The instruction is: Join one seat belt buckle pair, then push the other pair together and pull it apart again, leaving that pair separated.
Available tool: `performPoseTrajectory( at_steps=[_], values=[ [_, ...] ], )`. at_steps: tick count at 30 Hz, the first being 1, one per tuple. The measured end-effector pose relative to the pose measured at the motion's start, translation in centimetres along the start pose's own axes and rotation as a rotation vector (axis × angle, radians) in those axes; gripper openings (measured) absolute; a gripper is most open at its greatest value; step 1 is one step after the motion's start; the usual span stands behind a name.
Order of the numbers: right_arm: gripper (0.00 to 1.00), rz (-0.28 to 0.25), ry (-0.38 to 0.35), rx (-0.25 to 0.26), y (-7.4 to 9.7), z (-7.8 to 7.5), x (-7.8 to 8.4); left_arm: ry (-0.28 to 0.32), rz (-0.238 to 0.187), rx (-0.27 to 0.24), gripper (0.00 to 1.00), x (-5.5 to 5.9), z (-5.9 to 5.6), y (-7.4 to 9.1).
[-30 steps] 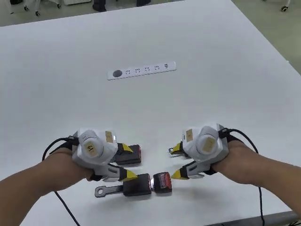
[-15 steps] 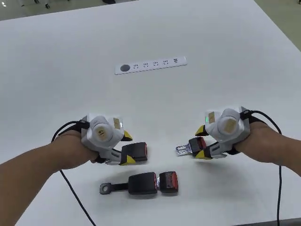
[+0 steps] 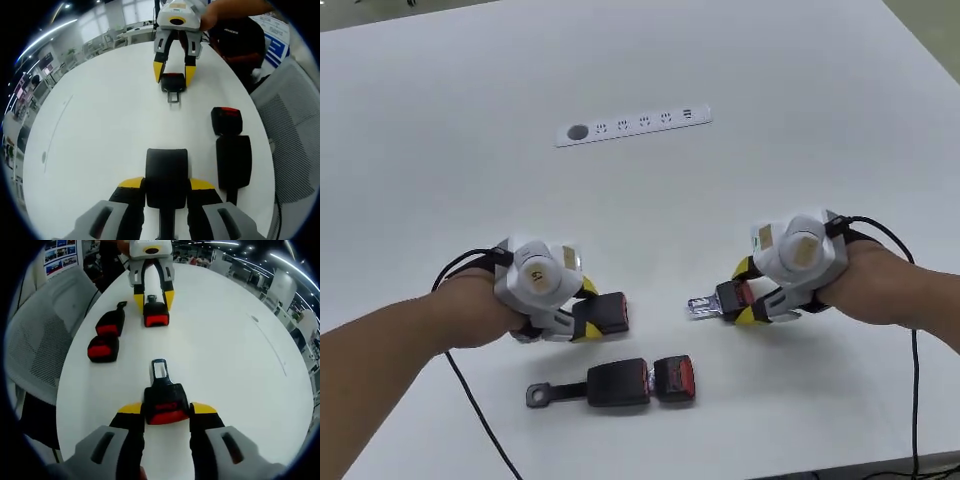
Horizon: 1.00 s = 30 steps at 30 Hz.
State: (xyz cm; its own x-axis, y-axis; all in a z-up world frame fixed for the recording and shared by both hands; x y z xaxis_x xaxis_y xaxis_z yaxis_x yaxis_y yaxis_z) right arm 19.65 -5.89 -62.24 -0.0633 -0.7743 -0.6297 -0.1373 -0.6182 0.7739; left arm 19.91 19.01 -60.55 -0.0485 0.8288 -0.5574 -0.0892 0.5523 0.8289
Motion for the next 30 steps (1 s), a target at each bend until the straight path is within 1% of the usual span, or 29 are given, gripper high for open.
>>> performPoseTrajectory(
  at_steps=[2, 3, 4, 8, 11, 14, 19, 22, 26, 30],
  values=[
    [0.34, 0.002, -0.001, -0.004, 0.04, -0.18, 0.09, -0.003, 0.002, 0.001, 0.33, 0.19, 0.01, -0.09],
    [0.33, 0.001, -0.003, -0.009, 0.05, -0.28, 0.14, -0.033, 0.012, 0.007, 0.33, 0.34, -0.02, -0.18],
    [0.33, -0.001, -0.004, -0.012, 0.07, -0.20, 0.11, -0.046, 0.019, 0.012, 0.33, 0.39, -0.06, -0.23],
    [0.33, -0.013, -0.009, -0.024, 0.02, -0.19, 0.18, -0.067, 0.042, 0.018, 0.33, 0.49, 0.06, -0.60],
    [0.33, -0.023, -0.015, -0.030, -0.07, -0.19, 0.19, -0.055, 0.042, 0.023, 0.33, 0.61, 0.24, -0.59],
    [0.33, -0.028, -0.015, -0.038, -0.17, -0.52, 0.36, -0.048, 0.038, 0.019, 0.33, 0.80, 0.29, -0.63],
    [0.33, -0.022, -0.010, -0.045, -0.24, -0.43, 0.21, -0.039, 0.039, 0.013, 0.33, 0.95, 0.36, -0.73],
    [0.33, -0.018, -0.010, -0.043, -0.22, -0.42, 0.17, -0.039, 0.043, 0.015, 0.33, 1.01, 0.43, -0.78],
    [0.33, -0.015, -0.020, -0.034, -0.18, -0.42, 0.16, -0.039, 0.044, 0.017, 0.33, 0.75, 0.23, -0.70],
    [0.33, -0.016, -0.027, -0.028, -0.20, -0.43, 0.19, -0.046, 0.046, 0.024, 0.33, 0.79, 0.34, -0.77]
  ],
)
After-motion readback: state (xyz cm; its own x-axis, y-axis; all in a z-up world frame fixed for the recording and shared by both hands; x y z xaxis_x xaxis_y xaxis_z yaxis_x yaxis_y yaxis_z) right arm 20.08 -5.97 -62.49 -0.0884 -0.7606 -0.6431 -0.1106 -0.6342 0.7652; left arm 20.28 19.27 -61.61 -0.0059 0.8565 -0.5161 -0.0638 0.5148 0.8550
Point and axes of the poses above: the centre of the closed fingertips' face, and the gripper's own axes: y roughly backward along the fingers, z roughly to its left, x roughly out of its underside, the point moved 8 cm from there along y, roughly backward along the fingers, and after that the axes turned 5 degrees about -z, right-handed, at the moved point
